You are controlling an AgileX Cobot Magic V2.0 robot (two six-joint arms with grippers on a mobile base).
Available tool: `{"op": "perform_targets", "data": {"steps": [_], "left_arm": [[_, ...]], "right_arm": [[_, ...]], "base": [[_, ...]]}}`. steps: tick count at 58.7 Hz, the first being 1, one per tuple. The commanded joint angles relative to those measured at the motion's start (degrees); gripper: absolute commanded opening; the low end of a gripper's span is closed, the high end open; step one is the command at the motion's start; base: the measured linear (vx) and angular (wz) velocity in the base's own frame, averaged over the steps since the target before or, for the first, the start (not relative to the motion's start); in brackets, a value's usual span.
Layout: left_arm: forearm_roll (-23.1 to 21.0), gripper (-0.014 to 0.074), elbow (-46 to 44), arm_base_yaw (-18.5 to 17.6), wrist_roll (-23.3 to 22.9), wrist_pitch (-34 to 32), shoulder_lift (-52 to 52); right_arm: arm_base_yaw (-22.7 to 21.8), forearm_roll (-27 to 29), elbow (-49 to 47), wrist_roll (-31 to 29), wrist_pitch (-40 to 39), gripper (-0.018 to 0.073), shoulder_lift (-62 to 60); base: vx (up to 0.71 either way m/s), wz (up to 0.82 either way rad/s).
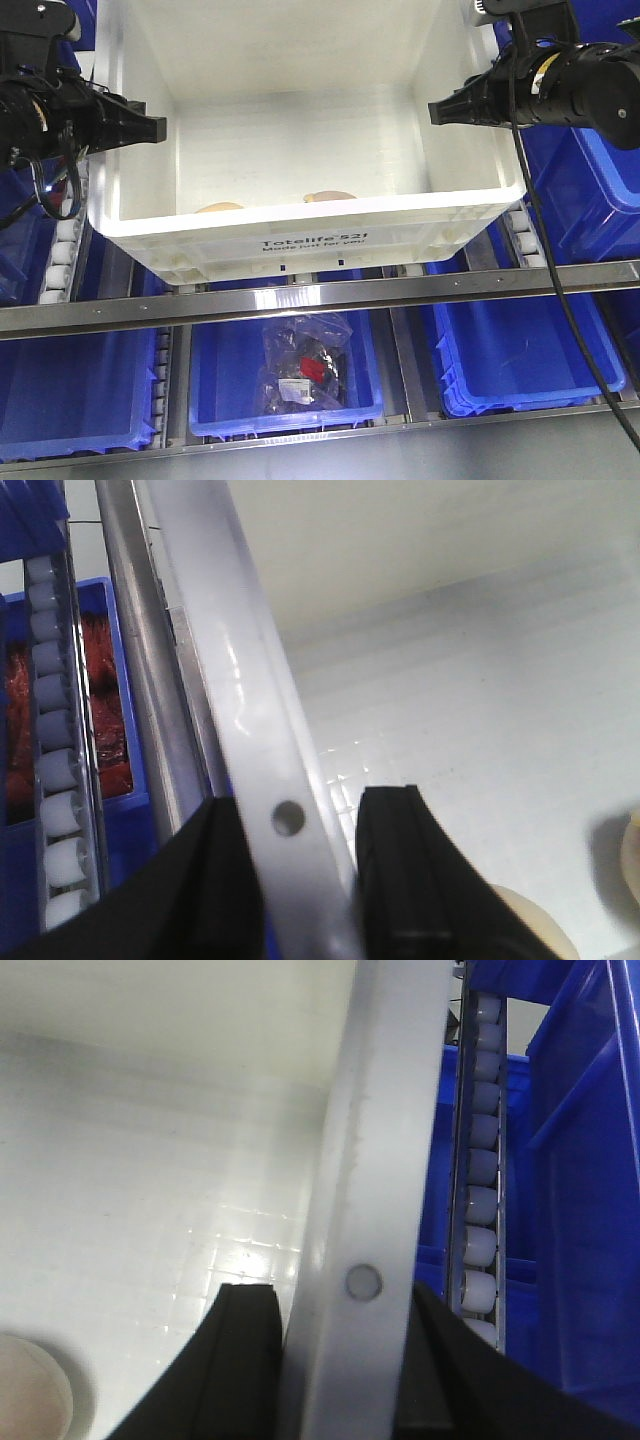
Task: Place moving items into box and shelve
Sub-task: 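Push the tote with both grippers forward onto the shelf rollers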
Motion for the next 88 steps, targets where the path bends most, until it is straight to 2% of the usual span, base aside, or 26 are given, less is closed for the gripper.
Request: {"op": "perform_targets", "data": {"steps": [1,10,51,59,88], "left_arm": [[3.09,0.0001,-2.68,-1.06,2.53,-13.05,-2.38],[3.09,0.0001,-2.68,-1.06,2.53,-13.05,-1.29],[4.09,0.0001,-2.68,-1.06,2.58,-14.0,-0.73],[5.57,0.0001,-2.68,-1.06,2.58,-14.0,-0.73],[5.51,0.0002,-2.68,-1.06,2.54,-13.56,-0.73]], "right_arm": [[0.77,-0.79,-2.69,-1.24,-11.79,-0.0002,-3.06],[0.77,1.59,-2.69,-1.22,-11.43,-0.0002,-2.83],[0.77,0.88,-2.69,-2.27,-11.55,-0.0001,-0.61],[0.77,1.03,-2.69,-2.27,-11.55,-0.0001,-0.53],[0.77,1.03,-2.69,-2.1,-11.07,-0.0001,0.1]], "base": [[0.0,0.0],[0.0,0.0],[0.0,0.0],[0.0,0.0],[0.0,0.0]]}}
